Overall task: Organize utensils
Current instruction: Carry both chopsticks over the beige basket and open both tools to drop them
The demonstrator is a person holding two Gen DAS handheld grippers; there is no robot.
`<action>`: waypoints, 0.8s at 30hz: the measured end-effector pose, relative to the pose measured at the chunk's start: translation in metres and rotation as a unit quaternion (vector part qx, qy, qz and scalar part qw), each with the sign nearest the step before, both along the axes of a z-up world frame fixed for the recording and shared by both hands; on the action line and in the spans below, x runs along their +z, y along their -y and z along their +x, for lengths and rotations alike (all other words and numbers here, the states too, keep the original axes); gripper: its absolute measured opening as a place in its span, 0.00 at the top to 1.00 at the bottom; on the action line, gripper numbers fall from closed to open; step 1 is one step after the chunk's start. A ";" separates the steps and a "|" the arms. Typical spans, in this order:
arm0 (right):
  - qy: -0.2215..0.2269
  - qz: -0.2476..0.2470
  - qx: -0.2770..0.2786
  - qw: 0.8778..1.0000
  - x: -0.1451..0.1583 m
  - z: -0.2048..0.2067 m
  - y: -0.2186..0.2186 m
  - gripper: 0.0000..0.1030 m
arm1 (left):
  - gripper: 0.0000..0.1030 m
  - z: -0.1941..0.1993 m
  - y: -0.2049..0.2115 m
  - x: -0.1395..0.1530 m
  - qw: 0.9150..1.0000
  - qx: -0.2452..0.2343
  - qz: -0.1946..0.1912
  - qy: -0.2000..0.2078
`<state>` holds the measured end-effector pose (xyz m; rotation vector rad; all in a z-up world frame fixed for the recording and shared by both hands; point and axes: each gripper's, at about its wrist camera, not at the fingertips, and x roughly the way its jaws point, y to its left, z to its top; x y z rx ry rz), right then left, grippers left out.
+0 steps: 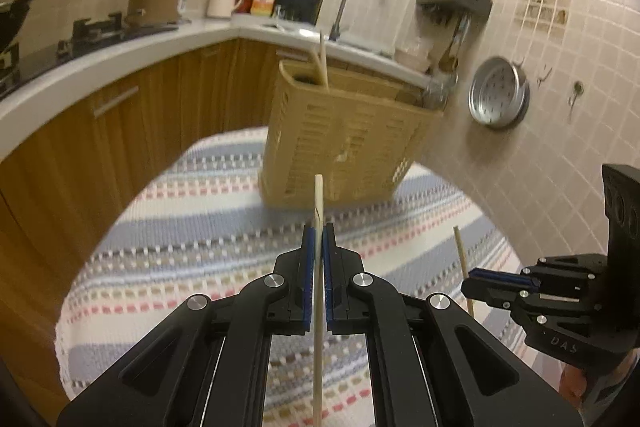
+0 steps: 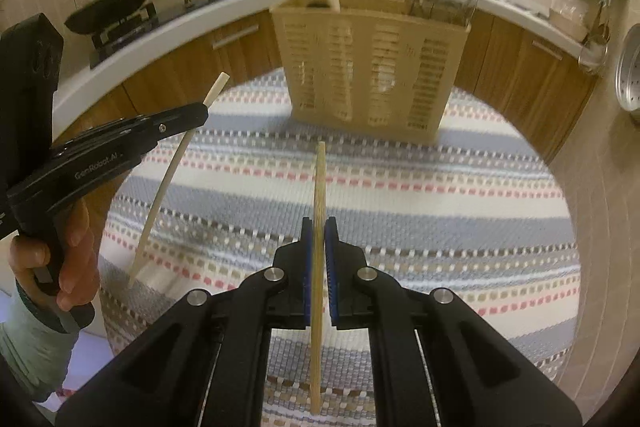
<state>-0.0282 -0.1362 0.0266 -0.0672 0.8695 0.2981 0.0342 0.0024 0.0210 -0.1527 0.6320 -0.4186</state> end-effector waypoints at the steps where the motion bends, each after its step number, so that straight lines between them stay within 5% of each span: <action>1: 0.008 0.004 -0.002 1.000 0.005 -0.001 0.001 0.96 | 0.98 0.001 0.000 0.003 1.000 0.002 -0.003 0.005; 24: 0.183 0.099 -0.019 0.978 0.102 0.022 0.026 0.96 | 0.98 0.029 0.000 0.091 0.987 0.000 -0.071 0.143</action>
